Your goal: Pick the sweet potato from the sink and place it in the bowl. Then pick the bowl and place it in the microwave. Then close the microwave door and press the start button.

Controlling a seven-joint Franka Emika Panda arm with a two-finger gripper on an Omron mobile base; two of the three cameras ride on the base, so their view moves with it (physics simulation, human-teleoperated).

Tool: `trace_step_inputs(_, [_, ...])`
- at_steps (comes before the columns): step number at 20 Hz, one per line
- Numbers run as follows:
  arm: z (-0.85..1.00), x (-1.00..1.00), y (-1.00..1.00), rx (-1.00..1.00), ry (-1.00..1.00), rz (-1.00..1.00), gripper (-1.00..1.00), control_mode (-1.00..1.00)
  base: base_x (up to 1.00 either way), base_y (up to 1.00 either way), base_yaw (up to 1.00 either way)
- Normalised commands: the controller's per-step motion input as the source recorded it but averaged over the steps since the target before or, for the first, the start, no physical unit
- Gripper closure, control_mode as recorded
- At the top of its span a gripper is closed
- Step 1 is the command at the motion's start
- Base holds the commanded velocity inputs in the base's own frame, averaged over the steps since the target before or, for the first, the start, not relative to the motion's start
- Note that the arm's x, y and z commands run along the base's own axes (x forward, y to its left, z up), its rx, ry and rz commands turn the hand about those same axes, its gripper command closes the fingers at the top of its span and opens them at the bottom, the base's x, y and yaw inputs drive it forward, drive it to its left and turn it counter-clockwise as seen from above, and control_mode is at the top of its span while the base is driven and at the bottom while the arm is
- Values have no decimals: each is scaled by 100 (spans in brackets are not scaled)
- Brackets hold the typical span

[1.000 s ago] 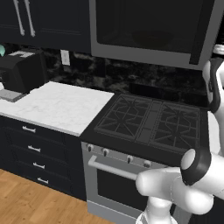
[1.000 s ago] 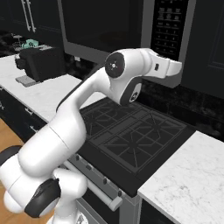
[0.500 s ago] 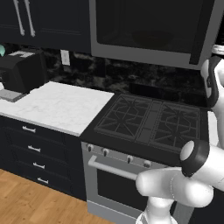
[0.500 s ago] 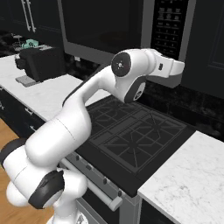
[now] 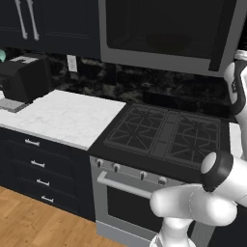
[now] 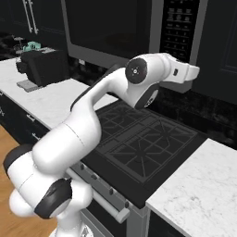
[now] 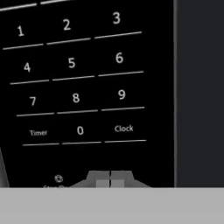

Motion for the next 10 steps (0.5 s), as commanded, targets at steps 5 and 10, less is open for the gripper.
trace_step_inputs(5, [-19,35,-14,4,3,7,100,-100,0,0,0])
trace_step_inputs(10, [0,-52,-1,5,-3,1,100,-100,0,0,0])
